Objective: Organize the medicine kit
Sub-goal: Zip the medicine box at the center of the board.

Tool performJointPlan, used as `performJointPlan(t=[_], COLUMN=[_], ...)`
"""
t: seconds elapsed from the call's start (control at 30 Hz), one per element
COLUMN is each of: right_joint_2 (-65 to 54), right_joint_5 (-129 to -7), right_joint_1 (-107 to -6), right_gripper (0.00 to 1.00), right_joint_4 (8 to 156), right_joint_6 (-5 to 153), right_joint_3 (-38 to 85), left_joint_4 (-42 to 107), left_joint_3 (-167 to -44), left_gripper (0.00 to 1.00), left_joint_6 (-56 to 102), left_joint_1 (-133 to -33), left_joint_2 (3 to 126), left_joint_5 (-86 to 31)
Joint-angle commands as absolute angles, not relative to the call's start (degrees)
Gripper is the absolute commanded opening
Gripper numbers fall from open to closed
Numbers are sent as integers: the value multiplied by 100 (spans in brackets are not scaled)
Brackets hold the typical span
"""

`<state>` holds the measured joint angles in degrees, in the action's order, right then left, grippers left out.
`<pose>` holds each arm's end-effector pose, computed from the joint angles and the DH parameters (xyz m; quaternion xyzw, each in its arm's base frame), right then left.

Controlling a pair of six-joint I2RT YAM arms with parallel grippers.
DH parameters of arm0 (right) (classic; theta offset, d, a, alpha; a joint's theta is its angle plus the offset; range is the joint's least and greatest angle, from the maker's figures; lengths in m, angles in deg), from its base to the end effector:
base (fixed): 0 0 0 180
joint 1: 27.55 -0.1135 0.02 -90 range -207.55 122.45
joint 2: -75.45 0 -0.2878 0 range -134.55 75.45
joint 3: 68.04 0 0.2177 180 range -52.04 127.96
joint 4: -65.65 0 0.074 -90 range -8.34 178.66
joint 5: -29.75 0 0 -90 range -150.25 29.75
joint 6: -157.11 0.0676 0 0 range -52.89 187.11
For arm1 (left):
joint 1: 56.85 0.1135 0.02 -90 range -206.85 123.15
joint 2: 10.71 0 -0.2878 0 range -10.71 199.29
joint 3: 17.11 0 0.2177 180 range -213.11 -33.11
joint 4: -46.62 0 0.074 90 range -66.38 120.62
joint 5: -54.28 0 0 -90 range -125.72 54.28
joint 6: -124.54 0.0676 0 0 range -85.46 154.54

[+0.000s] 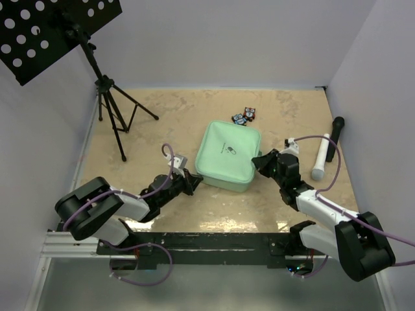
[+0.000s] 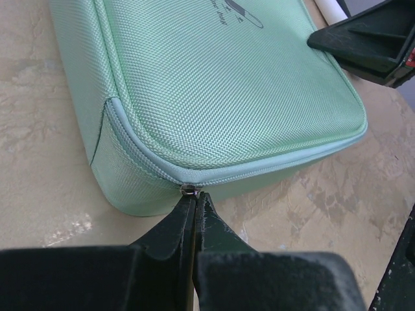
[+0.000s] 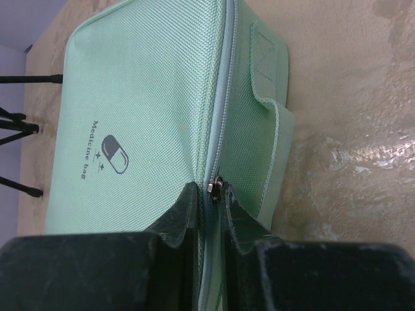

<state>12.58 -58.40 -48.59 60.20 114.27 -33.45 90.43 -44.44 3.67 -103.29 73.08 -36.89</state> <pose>0.1977 0.0737 0.2116 0.1969 0.8094 0.2990 0.4655 0.1714 -0.1783 0.1872 0.0994 0.7743 -0.3841 0.4930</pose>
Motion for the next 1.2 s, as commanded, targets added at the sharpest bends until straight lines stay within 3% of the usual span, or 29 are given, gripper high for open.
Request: performJointPlan(t=[0.0,0.23,0.63,0.83,0.93,1.07,1.17], right_joint_2=[1146,1006,1189,1515,1629,1691,1586], right_joint_5=[-7141,-6895,-6948,-6895,-6851,-7052,-7333], right_joint_1=[-5470,-5918,-5998,-5998,-5998,-5998,-5998], right_gripper=[0,0,0,29,38,41,34], right_joint_4=[6250,6100,6187,6838,7040,6945,6778], right_joint_6=[11949,12187,12020,11730,11695,11668,11642], right_joint_3=[-3507,-3507,-3507,-3376,-3375,-3454,-3498], left_joint_4=[8924,9030,8573,8424,8117,7712,7633], left_joint_3=[-4637,-4893,-4700,-4322,-4216,-4076,-3909], left_gripper=[0,0,0,0,0,0,0], left_joint_6=[255,220,317,308,457,580,554], left_joint_1=[-10879,-11117,-11056,-10740,-10625,-10537,-10449], left_joint_2=[7761,8166,7622,7034,6656,6181,5934], left_joint_5=[-2034,-1946,-2648,-3018,-3158,-3317,-3405])
